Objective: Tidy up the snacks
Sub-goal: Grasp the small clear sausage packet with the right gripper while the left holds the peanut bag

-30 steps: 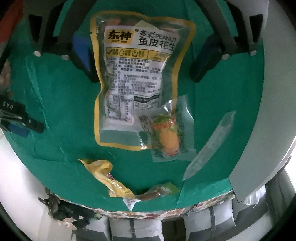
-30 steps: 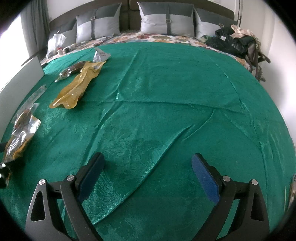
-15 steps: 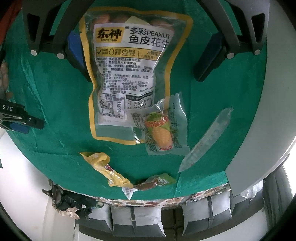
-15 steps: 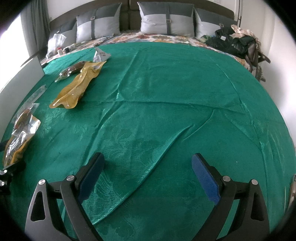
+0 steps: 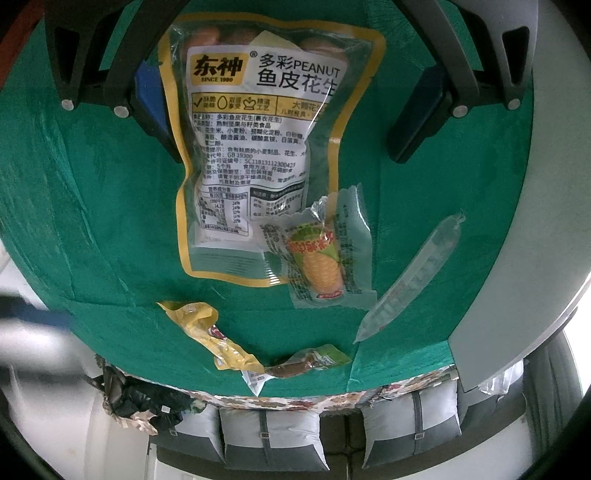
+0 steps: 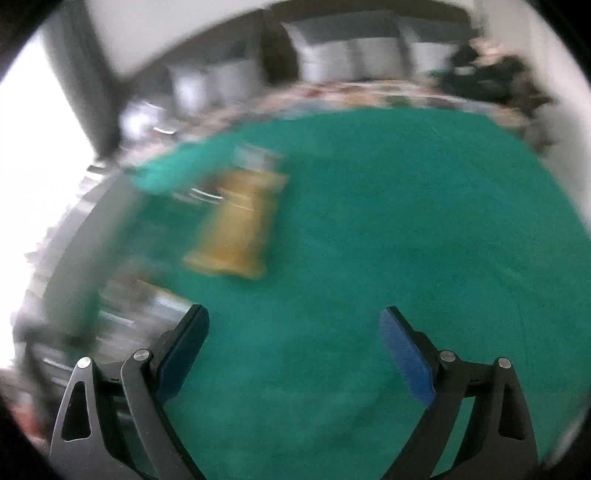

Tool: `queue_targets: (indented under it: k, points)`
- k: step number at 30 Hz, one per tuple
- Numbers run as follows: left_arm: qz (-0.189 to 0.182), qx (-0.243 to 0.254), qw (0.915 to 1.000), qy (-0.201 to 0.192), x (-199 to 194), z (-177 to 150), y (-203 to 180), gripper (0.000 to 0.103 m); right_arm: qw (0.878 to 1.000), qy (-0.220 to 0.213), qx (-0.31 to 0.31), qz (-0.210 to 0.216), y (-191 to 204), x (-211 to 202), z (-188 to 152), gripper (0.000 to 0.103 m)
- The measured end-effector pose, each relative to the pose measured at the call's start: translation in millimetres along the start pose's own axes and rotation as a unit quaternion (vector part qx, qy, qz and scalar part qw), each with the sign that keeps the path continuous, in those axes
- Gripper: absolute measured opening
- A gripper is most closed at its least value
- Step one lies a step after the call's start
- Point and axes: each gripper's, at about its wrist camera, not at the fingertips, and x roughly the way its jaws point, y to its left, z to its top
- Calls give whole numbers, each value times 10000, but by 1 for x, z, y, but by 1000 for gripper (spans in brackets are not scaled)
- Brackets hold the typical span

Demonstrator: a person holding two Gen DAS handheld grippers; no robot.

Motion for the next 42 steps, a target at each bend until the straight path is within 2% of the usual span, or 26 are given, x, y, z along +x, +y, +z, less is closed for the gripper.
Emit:
queue_targets:
  k: [1, 3, 6, 7, 8, 9, 10, 12, 14, 16, 18, 19, 20, 23, 28, 31, 36, 42]
  points:
    - [12, -11, 10000, -4, -1, 0, 0, 103, 9991, 281, 73, 301, 14, 13, 13, 94]
    - [33, -40, 10000, -9, -2, 0, 1, 103, 9884, 1214, 304, 855, 40, 61, 38, 93]
    - [55, -65, 10000, -15, -2, 0, 1, 103, 9713, 2146, 376, 959, 65, 118, 51, 90]
    - [57, -69, 10000, -15, -2, 0, 1, 103, 9644, 2471, 350, 870, 72, 135, 49, 73]
    - [57, -74, 10000, -16, -2, 0, 1, 103, 9580, 2745, 362, 746, 77, 150, 46, 48]
    - [58, -80, 9999, -17, -2, 1, 1, 103, 9507, 3011, 412, 613, 81, 164, 42, 39]
    - [60, -91, 9999, -17, -2, 1, 1, 103, 9455, 3192, 420, 482, 85, 174, 37, 40]
    - [63, -111, 9999, -21, -2, 2, 2, 103, 9471, 3168, 396, 334, 93, 178, 38, 45]
    - [85, -243, 9997, -24, -2, 3, 6, 103, 9463, 3190, 379, 366, 101, 181, 37, 62]
    - [113, -257, 9996, -22, -1, 4, 6, 103, 9436, 3288, 259, 284, 108, 186, 37, 66]
    - [156, -211, 9997, -16, -1, 5, 4, 103, 9397, 3411, -20, 233, 114, 193, 36, 65]
    - [150, -217, 9997, -18, -1, 5, 4, 103, 9385, 3441, -192, 217, 117, 194, 37, 48]
    - [153, -214, 9997, -20, -1, 5, 4, 103, 9373, 3467, -306, 190, 117, 196, 36, 25]
    - [154, -211, 9997, -21, -1, 5, 3, 103, 9450, 3234, -226, 443, 112, 188, 38, 21]
    - [155, -211, 9997, -21, -1, 6, 2, 103, 9639, 2510, 206, 860, 82, 148, 47, 21]
    - [157, -211, 9997, -22, -1, 4, 3, 103, 9689, 2326, 150, 835, 57, 121, 47, 21]
    - [154, -211, 9997, -24, -1, 3, 3, 103, 9707, 2249, 26, 843, 7, 72, 23, 22]
    - [153, -209, 9997, -24, -2, 2, 3, 103, 9749, 2107, 429, 574, -76, 44, -18, 22]
